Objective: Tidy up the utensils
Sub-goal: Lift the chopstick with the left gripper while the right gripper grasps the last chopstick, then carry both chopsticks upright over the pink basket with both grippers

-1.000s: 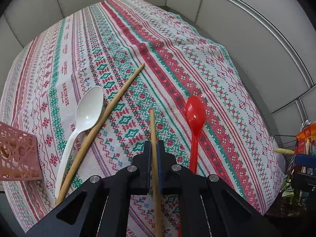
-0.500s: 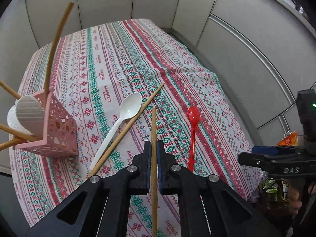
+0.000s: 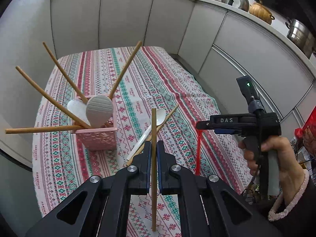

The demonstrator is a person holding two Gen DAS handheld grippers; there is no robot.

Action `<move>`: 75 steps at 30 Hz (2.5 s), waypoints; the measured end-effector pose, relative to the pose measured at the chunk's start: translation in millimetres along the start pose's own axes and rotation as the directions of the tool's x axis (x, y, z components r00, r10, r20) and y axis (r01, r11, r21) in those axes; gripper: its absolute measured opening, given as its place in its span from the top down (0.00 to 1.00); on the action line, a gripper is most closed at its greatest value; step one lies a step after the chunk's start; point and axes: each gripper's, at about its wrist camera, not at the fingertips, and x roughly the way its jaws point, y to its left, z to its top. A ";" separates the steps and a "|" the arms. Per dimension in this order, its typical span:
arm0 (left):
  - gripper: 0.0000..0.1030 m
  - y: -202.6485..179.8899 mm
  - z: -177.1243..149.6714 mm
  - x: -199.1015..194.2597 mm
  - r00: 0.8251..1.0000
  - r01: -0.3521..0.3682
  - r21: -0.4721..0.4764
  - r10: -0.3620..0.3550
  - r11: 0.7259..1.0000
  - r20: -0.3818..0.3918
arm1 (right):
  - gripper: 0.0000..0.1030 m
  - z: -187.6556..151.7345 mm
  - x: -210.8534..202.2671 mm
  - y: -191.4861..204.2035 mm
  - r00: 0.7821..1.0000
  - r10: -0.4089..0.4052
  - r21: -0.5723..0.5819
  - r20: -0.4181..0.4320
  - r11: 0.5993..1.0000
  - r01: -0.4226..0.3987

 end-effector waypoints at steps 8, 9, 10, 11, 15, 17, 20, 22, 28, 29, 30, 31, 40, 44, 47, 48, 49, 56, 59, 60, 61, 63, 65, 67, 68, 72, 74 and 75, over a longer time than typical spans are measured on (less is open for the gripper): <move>0.95 27.3 1.3 -20.5 0.999 -0.008 -0.032 0.009 0.999 0.052 | 0.57 31.4 41.8 30.5 1.000 -0.011 0.038 0.018 0.999 0.010; 0.95 30.4 1.6 -21.3 0.998 -0.009 -0.035 0.011 0.999 0.055 | 0.58 34.3 47.6 33.4 1.000 -0.006 0.048 0.015 0.999 0.006; 0.95 33.4 1.7 -22.1 0.998 -0.012 -0.039 0.014 0.999 0.057 | 0.59 37.8 53.6 36.0 1.000 -0.004 0.060 0.013 0.998 0.003; 0.95 36.7 2.0 -22.7 0.998 -0.015 -0.045 0.017 0.999 0.058 | 0.60 41.3 58.9 38.5 1.000 -0.010 0.074 0.017 0.997 0.008; 0.95 45.5 1.9 -25.0 0.997 -0.030 -0.069 0.034 0.997 0.063 | 0.65 52.4 72.2 44.1 0.996 -0.061 0.114 0.063 0.992 0.054; 0.95 48.0 1.6 -26.4 0.997 -0.035 -0.074 0.040 0.997 0.066 | 0.67 58.0 74.8 49.1 0.990 -0.102 0.109 0.098 0.990 0.091; 0.95 49.5 1.0 -27.4 0.997 -0.042 -0.071 0.047 0.997 0.067 | 0.75 61.4 79.1 59.1 0.976 -0.170 0.064 0.133 0.985 0.163; 0.95 50.1 0.5 -27.0 0.997 -0.046 -0.071 0.050 0.996 0.064 | 0.80 59.9 82.5 67.0 0.959 -0.241 0.025 0.150 0.971 0.240; 0.95 52.0 -3.2 -29.4 0.996 -0.053 -0.090 0.059 0.994 0.063 | 0.89 48.4 81.1 68.2 0.951 -0.277 -0.025 0.137 0.959 0.283; 0.95 52.8 -4.1 -30.5 0.996 -0.055 -0.094 0.062 0.994 0.065 | 0.91 44.7 77.6 64.2 0.958 -0.258 -0.021 0.127 0.965 0.263; 0.95 53.6 -5.1 -31.7 0.996 -0.058 -0.098 0.065 0.993 0.067 | 0.92 41.6 75.3 59.6 0.967 -0.230 -0.012 0.112 0.973 0.232; 0.95 54.7 -6.1 -33.5 0.995 -0.061 -0.104 0.069 0.993 0.070 | 0.93 38.0 72.0 54.8 0.975 -0.201 0.001 0.095 0.979 0.201; 0.95 57.6 -10.1 -56.2 0.988 -0.070 -0.148 0.089 0.987 0.128 | 0.95 4.8 12.7 17.3 0.997 0.045 0.120 0.062 0.991 -0.052; 0.95 54.9 -10.3 -67.1 0.983 -0.081 -0.148 0.103 0.986 0.152 | 0.95 -8.7 -31.0 19.9 0.988 0.093 0.068 0.121 0.993 -0.101; 0.95 50.9 -10.1 -78.7 0.977 -0.081 -0.143 0.107 0.986 0.182 | 0.95 -17.9 -61.3 24.3 0.979 0.120 0.031 0.164 0.991 -0.127; 0.95 49.9 -9.7 -82.4 0.976 -0.081 -0.143 0.108 0.986 0.191 | 0.95 -22.0 -72.5 25.2 0.975 0.131 0.019 0.181 0.990 -0.136; 0.95 48.8 -9.3 -86.0 0.973 -0.083 -0.143 0.111 0.986 0.202 | 0.95 -21.1 -79.7 27.1 0.972 0.136 0.009 0.194 0.990 -0.140; 0.95 42.3 -2.5 -110.8 0.953 -0.079 -0.169 0.124 0.982 0.275 | 0.95 -47.4 -148.7 34.6 0.937 0.147 -0.095 0.317 0.988 -0.123; 0.95 40.8 0.4 -122.4 0.944 -0.060 -0.195 0.119 0.979 0.307 | 0.96 -56.7 -172.6 35.3 0.919 0.150 -0.129 0.366 0.986 -0.110; 0.95 40.0 2.0 -126.4 0.940 -0.056 -0.203 0.120 0.978 0.319 | 0.96 -59.7 -180.2 35.5 0.912 0.154 -0.139 0.380 0.984 -0.109; 0.95 39.3 3.4 -129.8 0.937 -0.053 -0.209 0.121 0.977 0.329 | 0.96 -62.4 -186.8 35.9 0.907 0.159 -0.147 0.391 0.983 -0.109; 0.95 39.3 6.4 -136.9 0.931 -0.031 -0.221 0.108 0.975 0.349 | 0.96 -67.0 -199.3 36.5 0.895 0.170 -0.163 0.413 0.980 -0.111; 0.95 39.3 9.8 -142.5 0.927 -0.021 -0.232 0.106 0.973 0.361 | 0.96 -70.4 -209.3 36.4 0.885 0.187 -0.172 0.427 0.977 -0.123; 0.95 41.1 13.7 -147.2 0.921 -0.018 -0.248 0.112 0.969 0.372 | 0.96 -72.7 -217.4 36.6 0.876 0.202 -0.182 0.438 0.974 -0.134; 0.95 41.7 15.7 -149.0 0.918 -0.019 -0.255 0.118 0.967 0.378 | 0.96 -73.7 -220.5 36.2 0.872 0.209 -0.186 0.442 0.973 -0.139; 0.95 44.3 24.3 -151.8 0.899 -0.060 -0.284 0.176 0.957 0.402 | 0.96 -74.4 -229.6 35.2 0.857 0.242 -0.192 0.454 0.966 -0.171; 0.95 43.3 29.2 -148.0 0.890 -0.097 -0.286 0.212 0.953 0.403 | 0.96 -73.0 -231.7 34.9 0.853 0.258 -0.194 0.454 0.963 -0.188; 0.95 42.0 31.6 -145.2 0.886 -0.116 -0.285 0.229 0.952 0.403 | 0.96 -72.1 -233.0 35.3 0.849 0.267 -0.194 0.455 0.961 -0.198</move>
